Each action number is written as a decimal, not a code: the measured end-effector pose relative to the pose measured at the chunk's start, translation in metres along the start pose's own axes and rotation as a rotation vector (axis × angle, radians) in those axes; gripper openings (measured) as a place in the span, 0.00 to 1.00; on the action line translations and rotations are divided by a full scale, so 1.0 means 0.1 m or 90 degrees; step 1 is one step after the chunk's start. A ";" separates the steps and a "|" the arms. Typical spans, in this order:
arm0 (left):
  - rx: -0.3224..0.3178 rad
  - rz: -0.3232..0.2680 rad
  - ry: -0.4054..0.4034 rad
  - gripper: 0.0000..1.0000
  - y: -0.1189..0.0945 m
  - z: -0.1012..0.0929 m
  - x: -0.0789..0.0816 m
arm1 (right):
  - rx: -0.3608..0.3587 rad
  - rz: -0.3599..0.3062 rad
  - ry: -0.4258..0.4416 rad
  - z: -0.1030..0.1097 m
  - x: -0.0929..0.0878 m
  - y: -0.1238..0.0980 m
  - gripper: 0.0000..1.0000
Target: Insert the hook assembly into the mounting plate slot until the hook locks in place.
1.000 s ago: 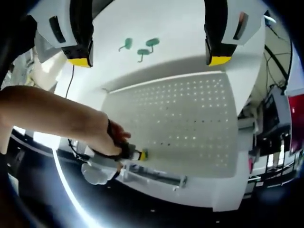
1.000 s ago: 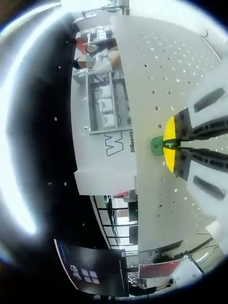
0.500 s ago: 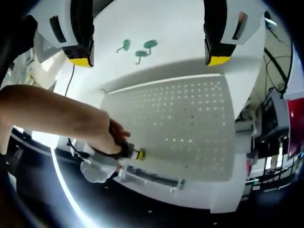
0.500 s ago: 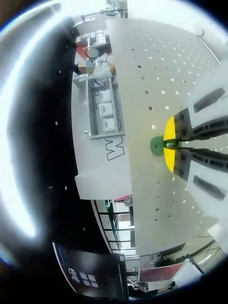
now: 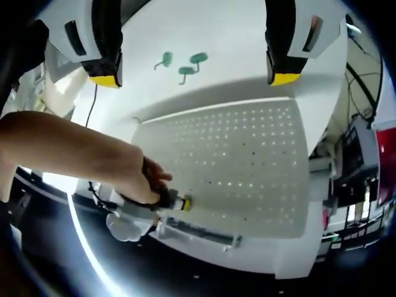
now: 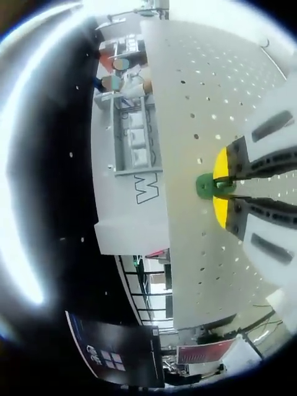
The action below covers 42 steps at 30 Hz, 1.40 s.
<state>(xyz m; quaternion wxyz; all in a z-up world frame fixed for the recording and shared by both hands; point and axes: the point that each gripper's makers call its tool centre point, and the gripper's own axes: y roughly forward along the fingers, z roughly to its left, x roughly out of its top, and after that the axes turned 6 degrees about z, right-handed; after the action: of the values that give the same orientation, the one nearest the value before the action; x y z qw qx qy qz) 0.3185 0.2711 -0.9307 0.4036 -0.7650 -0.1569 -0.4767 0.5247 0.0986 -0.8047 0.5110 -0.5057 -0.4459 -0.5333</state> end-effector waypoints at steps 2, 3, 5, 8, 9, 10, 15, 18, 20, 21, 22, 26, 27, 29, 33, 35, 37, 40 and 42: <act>0.001 0.000 0.000 0.98 -0.01 -0.01 0.00 | 0.003 0.002 0.000 0.01 0.00 0.00 0.09; 0.001 0.000 0.000 0.98 -0.02 -0.01 0.00 | 0.002 0.004 -0.002 0.00 0.00 0.00 0.11; 0.003 -0.003 0.000 0.98 -0.03 -0.02 0.00 | 0.002 0.005 -0.001 -0.01 0.00 0.00 0.12; 0.005 -0.004 -0.003 0.97 -0.04 -0.01 0.00 | 0.005 0.008 0.001 -0.02 -0.01 -0.01 0.12; 0.005 -0.004 -0.006 0.97 -0.05 -0.02 0.00 | 0.007 0.010 0.002 -0.02 -0.01 -0.01 0.12; 0.005 -0.005 -0.007 0.97 -0.05 -0.02 0.00 | 0.008 0.011 0.002 -0.02 -0.02 -0.01 0.12; 0.005 -0.007 -0.013 0.97 -0.07 -0.03 -0.01 | 0.007 0.011 -0.005 -0.03 0.00 -0.02 0.12; 0.006 -0.008 -0.015 0.96 -0.08 -0.03 -0.01 | 0.010 0.019 -0.016 -0.03 -0.02 0.00 0.02; 0.006 -0.008 -0.016 0.96 -0.08 -0.03 -0.02 | 0.013 0.018 -0.018 -0.04 -0.01 0.00 0.01; 0.006 -0.007 -0.017 0.96 -0.08 -0.03 -0.02 | 0.012 0.018 -0.018 -0.04 -0.01 -0.01 0.01; 0.007 -0.007 -0.018 0.96 -0.08 -0.03 -0.02 | 0.012 0.017 -0.020 -0.04 -0.01 -0.01 0.01; 0.007 -0.005 -0.021 0.95 -0.08 -0.02 -0.03 | 0.008 0.013 -0.025 -0.03 -0.01 -0.01 0.01; 0.007 -0.005 -0.021 0.95 -0.08 -0.02 -0.03 | 0.008 0.013 -0.026 -0.03 -0.01 -0.01 0.01; 0.006 -0.006 -0.023 0.95 -0.07 -0.02 -0.03 | 0.010 0.013 -0.021 -0.03 -0.01 -0.01 0.01; 0.003 -0.005 -0.024 0.95 -0.06 -0.03 -0.03 | 0.011 0.016 -0.022 -0.03 -0.01 0.00 0.01; 0.001 -0.006 -0.022 0.95 -0.05 -0.04 -0.02 | 0.008 0.013 -0.033 -0.01 -0.02 -0.01 0.01; -0.001 -0.008 -0.022 0.95 -0.05 -0.05 -0.01 | 0.019 0.025 -0.025 0.00 -0.07 0.00 0.01; -0.001 -0.008 -0.020 0.95 -0.06 -0.05 -0.01 | 0.032 0.031 -0.017 0.00 -0.13 -0.01 0.01; 0.000 -0.008 -0.021 0.95 -0.06 -0.05 -0.01 | 0.035 0.037 -0.027 0.02 -0.15 -0.01 0.03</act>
<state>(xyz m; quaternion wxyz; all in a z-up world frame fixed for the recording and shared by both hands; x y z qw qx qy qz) 0.3114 0.2713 -0.9272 0.3977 -0.7717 -0.1682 -0.4670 0.5236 0.1019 -0.8194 0.5304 -0.5151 -0.4562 -0.4952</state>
